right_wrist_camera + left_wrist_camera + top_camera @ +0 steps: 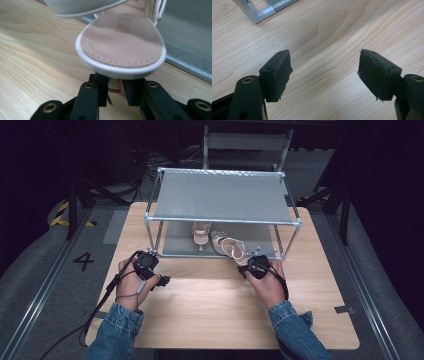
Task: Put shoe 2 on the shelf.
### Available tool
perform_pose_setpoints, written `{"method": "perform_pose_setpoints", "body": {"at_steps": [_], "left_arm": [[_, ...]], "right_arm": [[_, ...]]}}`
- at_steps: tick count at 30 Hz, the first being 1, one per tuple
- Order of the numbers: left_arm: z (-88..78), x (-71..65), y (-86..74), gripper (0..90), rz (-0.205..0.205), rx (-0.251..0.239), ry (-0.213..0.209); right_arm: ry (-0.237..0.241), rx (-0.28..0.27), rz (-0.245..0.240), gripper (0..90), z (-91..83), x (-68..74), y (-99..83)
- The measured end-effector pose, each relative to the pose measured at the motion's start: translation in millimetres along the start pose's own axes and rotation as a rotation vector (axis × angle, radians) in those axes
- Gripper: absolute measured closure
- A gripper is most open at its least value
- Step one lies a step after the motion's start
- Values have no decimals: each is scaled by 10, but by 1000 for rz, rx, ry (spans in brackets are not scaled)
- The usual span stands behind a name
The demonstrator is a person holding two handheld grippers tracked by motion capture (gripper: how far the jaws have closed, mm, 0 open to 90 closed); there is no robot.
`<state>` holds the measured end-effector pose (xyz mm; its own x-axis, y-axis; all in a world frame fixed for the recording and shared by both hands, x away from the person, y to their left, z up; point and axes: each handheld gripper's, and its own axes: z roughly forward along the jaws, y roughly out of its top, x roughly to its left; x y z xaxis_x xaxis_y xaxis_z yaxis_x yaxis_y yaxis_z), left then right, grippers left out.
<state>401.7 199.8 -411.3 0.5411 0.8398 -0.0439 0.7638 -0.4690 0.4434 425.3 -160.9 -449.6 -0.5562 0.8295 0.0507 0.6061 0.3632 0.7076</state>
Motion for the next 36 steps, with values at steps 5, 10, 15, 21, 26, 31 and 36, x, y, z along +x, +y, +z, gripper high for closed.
{"method": "perform_pose_setpoints", "body": {"at_steps": [5, 10, 15, 21, 26, 31, 36], "left_arm": [[13, -4, 22, 270, 3, -2, 0], [35, -13, 36, 270, 6, 1, -3], [34, -7, 48, 270, 6, -3, -5], [52, -28, 61, 269, 15, 4, -8], [47, -17, 66, 269, 12, -1, -4], [52, -16, 63, 269, 16, 5, -3], [49, -16, 43, 269, 5, 7, -5]], "right_arm": [[8, -12, 24, 773, 3, 65, 61], [-4, -7, 50, 772, 40, 169, 122], [30, -4, 53, 764, 129, 299, 192], [66, 19, 18, 748, 258, 442, 220], [88, 25, 18, 752, 360, 506, 279], [79, 31, 17, 755, 409, 476, 365], [78, 51, 10, 755, 446, 419, 452]]}}
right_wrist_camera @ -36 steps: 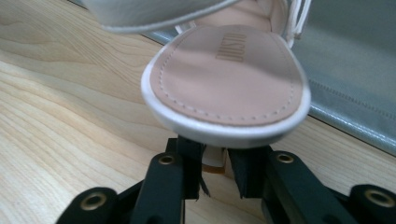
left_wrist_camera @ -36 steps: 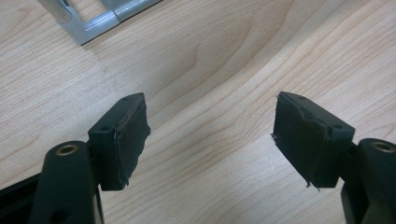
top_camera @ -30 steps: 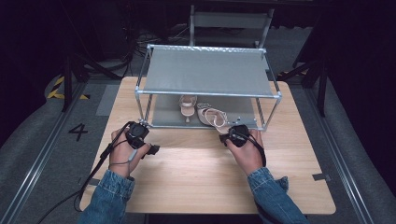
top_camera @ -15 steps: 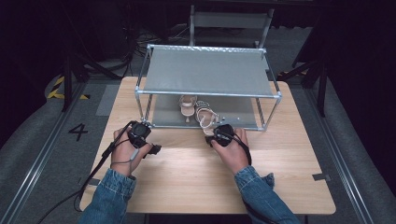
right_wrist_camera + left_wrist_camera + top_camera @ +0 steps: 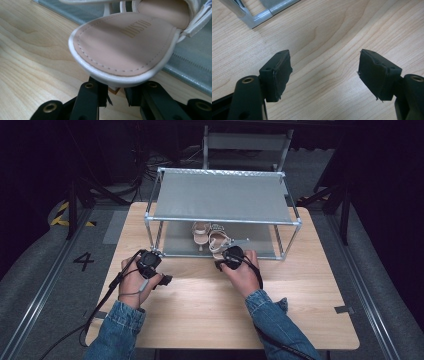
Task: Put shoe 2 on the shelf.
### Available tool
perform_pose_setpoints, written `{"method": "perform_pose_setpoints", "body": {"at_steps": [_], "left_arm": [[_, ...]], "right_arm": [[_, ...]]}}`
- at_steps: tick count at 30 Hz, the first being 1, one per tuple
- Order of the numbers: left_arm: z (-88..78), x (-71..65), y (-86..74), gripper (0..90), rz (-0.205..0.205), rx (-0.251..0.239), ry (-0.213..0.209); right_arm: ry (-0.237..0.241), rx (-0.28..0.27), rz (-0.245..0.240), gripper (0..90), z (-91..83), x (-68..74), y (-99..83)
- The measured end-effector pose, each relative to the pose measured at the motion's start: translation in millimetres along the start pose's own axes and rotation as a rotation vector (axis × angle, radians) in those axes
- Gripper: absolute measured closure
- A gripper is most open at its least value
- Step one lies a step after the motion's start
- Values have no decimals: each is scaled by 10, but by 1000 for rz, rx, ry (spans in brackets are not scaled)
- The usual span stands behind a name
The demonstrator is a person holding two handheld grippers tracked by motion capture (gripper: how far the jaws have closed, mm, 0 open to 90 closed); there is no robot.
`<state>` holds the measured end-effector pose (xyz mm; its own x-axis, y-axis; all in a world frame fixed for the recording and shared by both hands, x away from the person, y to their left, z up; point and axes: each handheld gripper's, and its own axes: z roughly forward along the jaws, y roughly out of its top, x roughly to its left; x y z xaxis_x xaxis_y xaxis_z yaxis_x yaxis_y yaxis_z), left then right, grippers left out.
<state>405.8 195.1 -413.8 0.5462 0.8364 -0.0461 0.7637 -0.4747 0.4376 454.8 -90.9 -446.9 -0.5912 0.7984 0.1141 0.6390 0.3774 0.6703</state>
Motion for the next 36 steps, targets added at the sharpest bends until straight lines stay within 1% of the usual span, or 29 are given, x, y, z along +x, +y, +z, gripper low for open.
{"method": "perform_pose_setpoints", "body": {"at_steps": [2, 3, 4, 5, 7, 8, 11, 13, 14, 16, 17, 19, 20, 21, 22, 23, 24, 25, 26, 27, 28, 29, 30, 32, 33, 36], "left_arm": [[-14, 11, -12, 268, 9, -1, 6], [-16, 8, -25, 269, -5, 1, 1], [-21, 20, -30, 269, 4, -1, 8], [-23, 20, -40, 269, -4, 0, 7], [-27, 26, -55, 269, 1, 0, 11], [-30, 23, -67, 269, -7, 3, 7], [-44, 38, -100, 268, -8, 1, 14], [-54, 55, -130, 268, -19, 0, 14], [-54, 55, -130, 268, -19, 0, 14], [-67, 69, -164, 267, -33, 2, 21], [-75, 80, -179, 267, -32, 0, 22], [-85, 84, -200, 267, -37, 2, 24], [-89, 87, -206, 267, -36, 3, 25], [-90, 90, -208, 267, -36, 2, 25], [-90, 93, -206, 267, -35, 2, 24], [-88, 87, -203, 267, -40, 0, 23], [-84, 80, -194, 267, -37, 1, 22], [-83, 83, -187, 267, -26, 2, 23], [-76, 76, -181, 267, -26, 0, 23], [-70, 73, -177, 267, -24, 3, 21], [-63, 69, -176, 267, -28, 5, 19], [-61, 73, -174, 267, -23, 7, 20], [-60, 73, -174, 267, -25, 7, 21], [-66, 74, -173, 267, -29, 4, 17], [-71, 80, -170, 267, -23, 1, 22], [-68, 76, -160, 266, -27, 3, 16]], "right_arm": [[3, 0, 9, 755, 10, -22, 29], [3, -6, 14, 755, 20, -37, 37], [3, -6, 21, 755, 31, -49, 44], [3, -9, 21, 755, 43, -65, 52], [0, -12, 17, 756, 66, -94, 79], [-4, -5, 21, 756, 71, -104, 99], [-18, -2, 27, 755, 112, -154, 155], [-22, 1, 39, 755, 132, -185, 193], [-27, -13, 9, 756, 151, -221, 214], [-33, -14, 3, 756, 166, -240, 231], [-36, -15, 8, 756, 185, -257, 250], [-41, -22, 2, 756, 221, -289, 284], [-46, -10, 25, 756, 227, -287, 296], [-41, -26, -3, 755, 248, -311, 309], [-46, -17, 7, 755, 255, -308, 317], [-48, -18, -2, 755, 275, -309, 327], [-50, -16, -6, 754, 292, -303, 335], [-45, -15, -7, 754, 309, -290, 347], [-47, -13, -12, 754, 317, -287, 354], [-50, -12, -14, 754, 328, -280, 362], [-53, -6, -6, 753, 335, -270, 367], [-54, -9, -11, 753, 351, -269, 373], [-51, -11, -21, 753, 363, -275, 378], [-53, -15, -21, 753, 391, -276, 396], [-58, -18, -23, 753, 403, -281, 404], [-54, -8, -25, 745, 440, -303, 401]]}}
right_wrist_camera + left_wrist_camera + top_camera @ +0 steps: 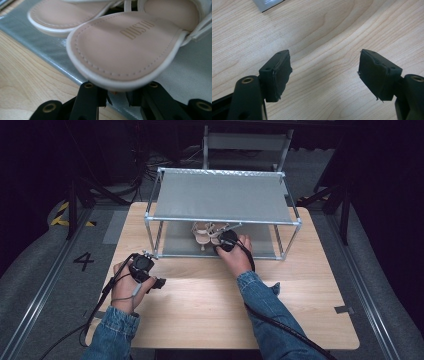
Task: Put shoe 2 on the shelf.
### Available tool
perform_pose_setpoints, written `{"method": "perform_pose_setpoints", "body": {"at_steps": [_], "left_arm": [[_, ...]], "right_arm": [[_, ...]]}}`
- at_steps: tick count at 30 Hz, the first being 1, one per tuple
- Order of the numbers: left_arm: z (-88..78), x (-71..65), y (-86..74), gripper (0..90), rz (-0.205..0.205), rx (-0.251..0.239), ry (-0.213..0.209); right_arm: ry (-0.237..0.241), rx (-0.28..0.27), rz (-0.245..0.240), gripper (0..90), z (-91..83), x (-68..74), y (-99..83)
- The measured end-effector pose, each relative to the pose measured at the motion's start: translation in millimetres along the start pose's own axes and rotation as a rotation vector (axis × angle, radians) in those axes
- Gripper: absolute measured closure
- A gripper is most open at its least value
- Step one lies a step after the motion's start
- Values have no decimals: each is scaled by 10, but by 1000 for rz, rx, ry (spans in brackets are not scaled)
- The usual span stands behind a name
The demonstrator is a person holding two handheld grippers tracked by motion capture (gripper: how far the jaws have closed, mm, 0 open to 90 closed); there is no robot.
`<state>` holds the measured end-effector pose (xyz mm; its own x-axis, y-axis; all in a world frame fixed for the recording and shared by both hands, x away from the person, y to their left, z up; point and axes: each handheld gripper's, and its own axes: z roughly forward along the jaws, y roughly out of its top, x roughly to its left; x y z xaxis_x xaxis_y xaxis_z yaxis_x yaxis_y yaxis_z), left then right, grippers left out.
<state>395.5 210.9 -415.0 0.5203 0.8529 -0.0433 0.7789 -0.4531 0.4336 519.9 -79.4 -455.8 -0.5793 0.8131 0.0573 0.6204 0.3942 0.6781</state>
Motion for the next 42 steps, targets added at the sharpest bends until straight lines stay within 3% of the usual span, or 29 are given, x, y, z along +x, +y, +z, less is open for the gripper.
{"method": "perform_pose_setpoints", "body": {"at_steps": [8, 9, 11, 14, 15, 19, 24, 30, 31, 39, 42], "left_arm": [[45, -19, 46, 265, 12, 8, -5], [52, -19, 55, 265, 12, 8, -12], [52, -22, 57, 265, 7, 6, -12], [52, -21, 63, 266, 14, 6, -12], [52, -21, 62, 266, 15, 6, -12], [49, -15, 59, 266, 14, 5, -8], [37, -9, 64, 266, 12, -2, -8], [28, -35, 73, 266, 8, 1, -12], [18, -47, 81, 266, 22, -2, -4], [-32, -110, 100, 262, 51, 0, 1], [-47, -121, 104, 261, 54, 2, 1]], "right_arm": [[-9, -23, 18, 704, -117, 19, -109], [-28, -19, 6, 783, -180, 44, -110], [-33, -16, -6, 792, -194, 45, -106], [0, 9, -14, 900, -155, 15, -87], [-37, 3, -24, 900, -135, 13, -81], [-35, 4, -21, 895, -81, -20, -61], [-58, 1, -45, 833, -177, -9, -56], [-36, -43, -41, 685, -449, -23, -80], [-36, -43, -41, 685, -449, -23, -80], [-3, -67, -85, 543, -958, -106, -234], [6, -68, -74, 506, -1100, -181, -306]]}}
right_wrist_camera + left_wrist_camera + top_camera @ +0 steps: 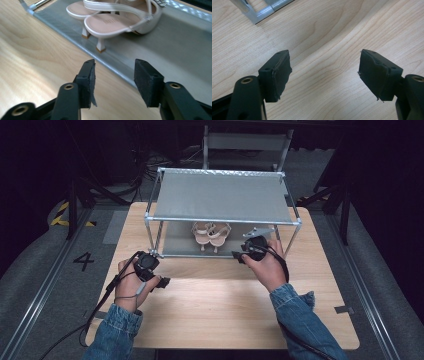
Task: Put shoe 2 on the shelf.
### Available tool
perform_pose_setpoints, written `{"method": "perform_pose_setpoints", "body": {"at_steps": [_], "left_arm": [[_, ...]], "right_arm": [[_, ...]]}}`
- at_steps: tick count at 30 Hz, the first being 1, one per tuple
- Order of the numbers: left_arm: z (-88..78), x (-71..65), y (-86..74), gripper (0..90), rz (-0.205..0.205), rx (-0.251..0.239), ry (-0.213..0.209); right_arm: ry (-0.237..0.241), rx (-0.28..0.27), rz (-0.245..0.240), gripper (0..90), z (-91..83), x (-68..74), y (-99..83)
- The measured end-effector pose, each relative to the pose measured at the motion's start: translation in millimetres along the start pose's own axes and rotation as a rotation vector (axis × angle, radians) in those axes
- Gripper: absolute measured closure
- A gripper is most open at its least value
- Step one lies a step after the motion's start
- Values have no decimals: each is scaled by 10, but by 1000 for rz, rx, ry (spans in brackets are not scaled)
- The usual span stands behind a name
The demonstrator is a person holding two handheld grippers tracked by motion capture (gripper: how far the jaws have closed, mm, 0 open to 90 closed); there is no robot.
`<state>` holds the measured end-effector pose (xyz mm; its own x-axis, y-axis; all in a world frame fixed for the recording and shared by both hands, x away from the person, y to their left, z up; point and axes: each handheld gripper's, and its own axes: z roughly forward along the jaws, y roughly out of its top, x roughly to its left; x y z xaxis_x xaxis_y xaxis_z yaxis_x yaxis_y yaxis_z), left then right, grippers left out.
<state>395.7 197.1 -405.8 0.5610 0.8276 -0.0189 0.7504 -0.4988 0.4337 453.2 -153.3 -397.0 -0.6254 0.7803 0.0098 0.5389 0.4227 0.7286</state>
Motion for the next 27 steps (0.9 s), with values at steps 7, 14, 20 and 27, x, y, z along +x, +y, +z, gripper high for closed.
{"method": "perform_pose_setpoints", "body": {"at_steps": [7, 14, 20, 27], "left_arm": [[33, -1, 8, 254, 10, 12, -5], [23, -13, -15, 248, 16, 5, -13], [-17, 63, -102, 245, -26, -38, -40], [-6, 130, -170, 243, -60, -44, -3]], "right_arm": [[15, 4, 11, 437, -356, -172, -213], [14, -4, 24, 387, -641, -318, -446], [9, -20, 41, 356, -792, -437, -602], [-12, 7, 53, 310, -946, -676, -847]]}}
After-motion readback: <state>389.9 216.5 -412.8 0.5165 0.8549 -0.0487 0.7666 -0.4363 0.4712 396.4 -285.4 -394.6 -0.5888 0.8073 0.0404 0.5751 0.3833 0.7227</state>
